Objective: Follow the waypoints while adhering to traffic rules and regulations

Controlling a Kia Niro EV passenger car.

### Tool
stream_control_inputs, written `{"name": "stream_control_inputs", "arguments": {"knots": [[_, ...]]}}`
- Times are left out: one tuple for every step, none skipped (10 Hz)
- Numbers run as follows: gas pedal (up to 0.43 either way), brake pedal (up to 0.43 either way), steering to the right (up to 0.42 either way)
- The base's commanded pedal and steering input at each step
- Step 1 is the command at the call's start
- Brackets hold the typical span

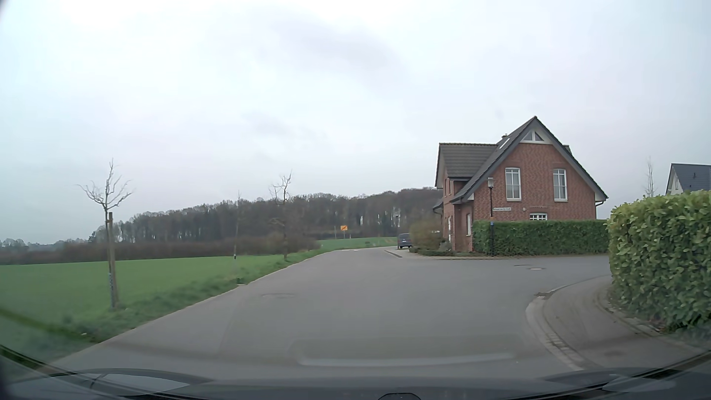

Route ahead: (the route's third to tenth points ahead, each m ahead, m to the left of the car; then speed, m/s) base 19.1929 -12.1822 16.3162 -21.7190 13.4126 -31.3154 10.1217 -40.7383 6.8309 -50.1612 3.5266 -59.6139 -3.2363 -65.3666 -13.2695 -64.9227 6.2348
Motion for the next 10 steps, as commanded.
{"name": "stream_control_inputs", "arguments": {"knots": [[0.098, 0.0, 0.056], [0.098, 0.0, 0.064], [0.098, 0.0, 0.078], [0.087, 0.0, 0.1], [0.087, 0.0, 0.117], [0.087, 0.0, 0.139], [0.087, 0.0, 0.157], [0.087, 0.0, 0.169], [0.087, 0.0, 0.182], [0.087, 0.0, 0.193]]}}
